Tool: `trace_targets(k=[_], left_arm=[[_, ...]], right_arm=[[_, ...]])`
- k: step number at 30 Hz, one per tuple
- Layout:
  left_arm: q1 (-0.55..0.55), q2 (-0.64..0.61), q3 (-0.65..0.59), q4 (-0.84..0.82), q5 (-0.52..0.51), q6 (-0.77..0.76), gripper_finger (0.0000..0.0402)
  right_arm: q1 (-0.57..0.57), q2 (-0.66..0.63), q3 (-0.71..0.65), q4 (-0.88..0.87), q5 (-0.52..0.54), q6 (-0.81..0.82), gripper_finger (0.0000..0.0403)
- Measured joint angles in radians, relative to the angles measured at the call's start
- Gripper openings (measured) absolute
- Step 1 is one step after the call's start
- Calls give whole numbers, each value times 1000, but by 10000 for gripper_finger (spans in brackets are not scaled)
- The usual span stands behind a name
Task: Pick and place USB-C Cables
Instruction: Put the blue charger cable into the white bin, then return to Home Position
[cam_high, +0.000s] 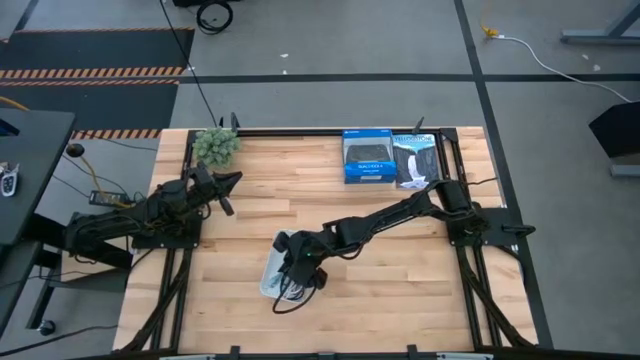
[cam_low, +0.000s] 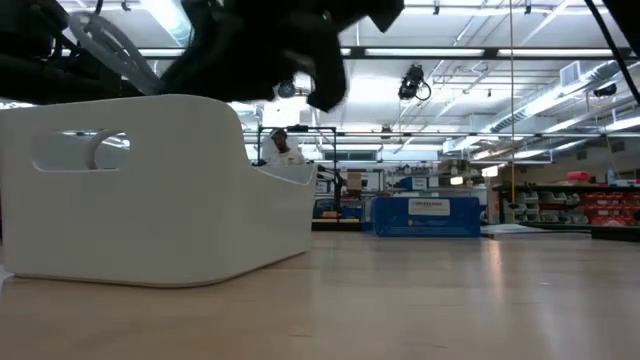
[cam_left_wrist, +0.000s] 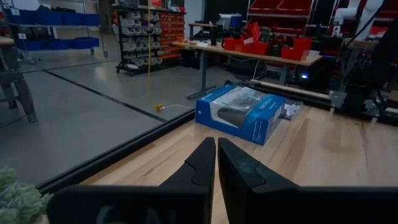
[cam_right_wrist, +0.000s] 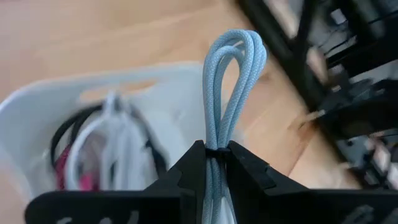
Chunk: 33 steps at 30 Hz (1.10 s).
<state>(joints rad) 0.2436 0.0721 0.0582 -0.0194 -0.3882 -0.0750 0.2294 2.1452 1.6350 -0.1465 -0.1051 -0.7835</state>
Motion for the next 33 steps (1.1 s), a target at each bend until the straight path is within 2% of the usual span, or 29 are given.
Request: trace_targets(k=[14,18,26,29,33], left_arm=[[0,6,0,7,0,0,25],[0,6,0,7,0,0,25],[0,6,0,7,0,0,25],[0,6,0,7,0,0,25],[0,6,0,7,0,0,25]], right_arm=[[-24,0,-69,19,36,-69,66],[-24,-1,-69,24,36,-159,90],[-22,-2,-69,34,37,-170,148],[-20,-2,-69,34,46,-170,155],[-13,-2,-69,40,121,-170,154]])
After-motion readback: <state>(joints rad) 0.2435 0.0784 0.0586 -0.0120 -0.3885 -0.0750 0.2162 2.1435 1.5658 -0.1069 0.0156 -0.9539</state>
